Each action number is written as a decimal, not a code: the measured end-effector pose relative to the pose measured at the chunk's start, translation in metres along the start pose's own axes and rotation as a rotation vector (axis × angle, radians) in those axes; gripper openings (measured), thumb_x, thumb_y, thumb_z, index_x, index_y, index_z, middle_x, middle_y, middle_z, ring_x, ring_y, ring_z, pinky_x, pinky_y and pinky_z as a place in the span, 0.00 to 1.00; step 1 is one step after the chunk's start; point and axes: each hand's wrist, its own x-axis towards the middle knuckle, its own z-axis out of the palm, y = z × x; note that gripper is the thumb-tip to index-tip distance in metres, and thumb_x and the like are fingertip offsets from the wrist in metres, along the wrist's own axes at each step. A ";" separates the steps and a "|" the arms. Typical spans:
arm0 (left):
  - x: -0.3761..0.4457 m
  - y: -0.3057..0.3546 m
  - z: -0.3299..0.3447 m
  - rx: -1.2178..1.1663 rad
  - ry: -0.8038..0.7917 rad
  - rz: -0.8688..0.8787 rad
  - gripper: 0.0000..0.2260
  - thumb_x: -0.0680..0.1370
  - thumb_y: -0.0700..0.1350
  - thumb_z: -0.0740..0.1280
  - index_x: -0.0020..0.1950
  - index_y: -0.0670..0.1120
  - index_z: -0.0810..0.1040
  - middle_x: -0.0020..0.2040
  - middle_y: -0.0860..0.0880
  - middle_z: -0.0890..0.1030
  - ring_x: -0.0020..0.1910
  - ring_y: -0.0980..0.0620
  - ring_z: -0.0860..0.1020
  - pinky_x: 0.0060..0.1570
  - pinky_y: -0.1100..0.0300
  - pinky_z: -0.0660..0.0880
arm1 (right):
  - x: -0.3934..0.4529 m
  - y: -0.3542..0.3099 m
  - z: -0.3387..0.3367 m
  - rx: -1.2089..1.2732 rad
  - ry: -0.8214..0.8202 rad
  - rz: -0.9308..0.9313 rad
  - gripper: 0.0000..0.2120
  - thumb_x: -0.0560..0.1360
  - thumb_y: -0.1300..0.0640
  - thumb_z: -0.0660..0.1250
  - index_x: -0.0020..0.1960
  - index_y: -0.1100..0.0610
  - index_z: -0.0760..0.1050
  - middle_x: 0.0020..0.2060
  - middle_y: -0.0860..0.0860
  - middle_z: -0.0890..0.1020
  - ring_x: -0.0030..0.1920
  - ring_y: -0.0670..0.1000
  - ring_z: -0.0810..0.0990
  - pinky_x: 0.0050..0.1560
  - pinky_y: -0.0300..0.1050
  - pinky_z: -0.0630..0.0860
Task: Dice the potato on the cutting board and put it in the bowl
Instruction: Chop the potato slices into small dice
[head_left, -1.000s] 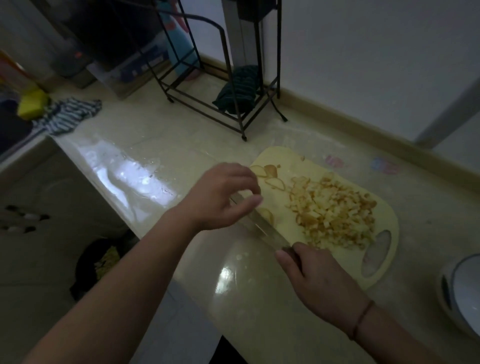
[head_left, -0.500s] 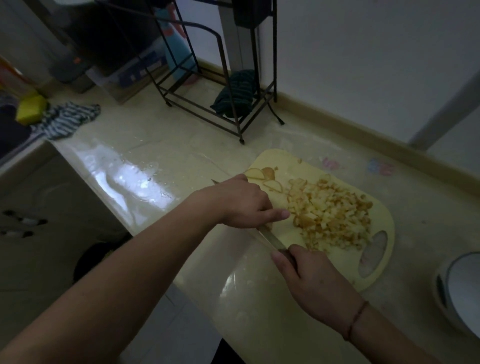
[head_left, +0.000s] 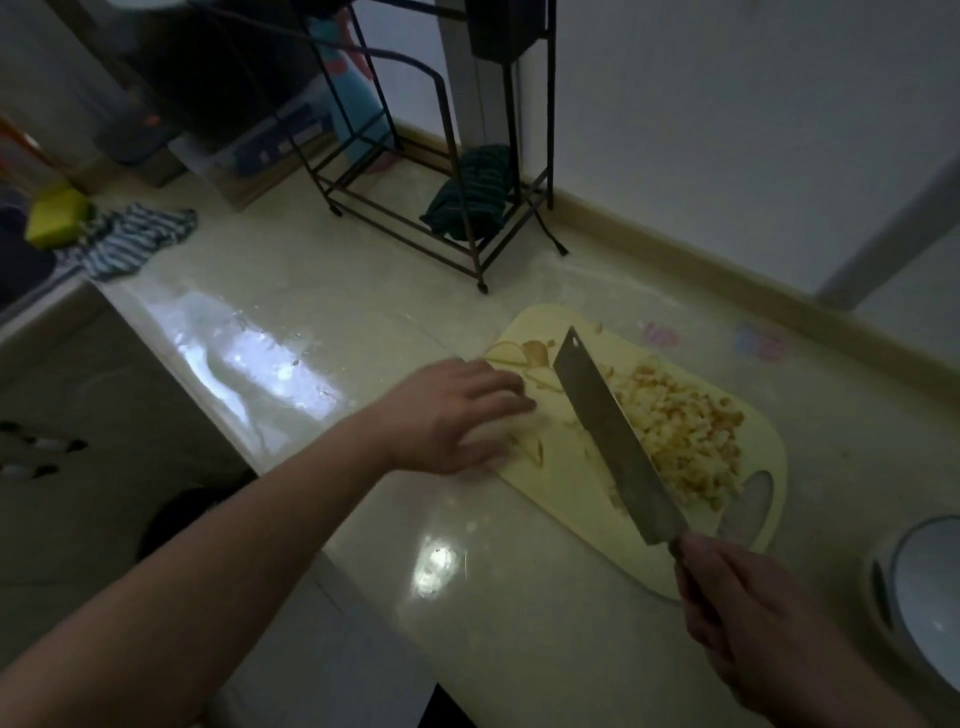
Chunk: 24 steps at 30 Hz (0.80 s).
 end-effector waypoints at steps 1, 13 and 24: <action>0.002 0.005 0.011 -0.013 -0.077 0.007 0.20 0.80 0.53 0.68 0.68 0.43 0.78 0.64 0.43 0.78 0.56 0.44 0.79 0.50 0.51 0.77 | -0.001 -0.003 0.001 0.040 -0.023 0.029 0.21 0.75 0.41 0.58 0.33 0.56 0.69 0.23 0.53 0.65 0.22 0.49 0.60 0.26 0.38 0.56; -0.019 0.032 0.046 0.004 0.330 0.039 0.08 0.79 0.45 0.70 0.56 0.45 0.77 0.49 0.43 0.82 0.41 0.42 0.78 0.39 0.51 0.74 | 0.025 -0.017 0.034 -0.053 -0.169 -0.003 0.22 0.74 0.35 0.56 0.37 0.54 0.68 0.24 0.49 0.67 0.21 0.48 0.60 0.23 0.34 0.59; -0.027 0.029 0.056 0.014 0.283 -0.038 0.12 0.83 0.45 0.62 0.49 0.43 0.84 0.44 0.44 0.81 0.40 0.43 0.77 0.37 0.52 0.72 | 0.038 -0.021 0.034 -0.103 -0.192 -0.001 0.22 0.76 0.36 0.56 0.38 0.55 0.68 0.24 0.49 0.67 0.22 0.48 0.60 0.24 0.35 0.59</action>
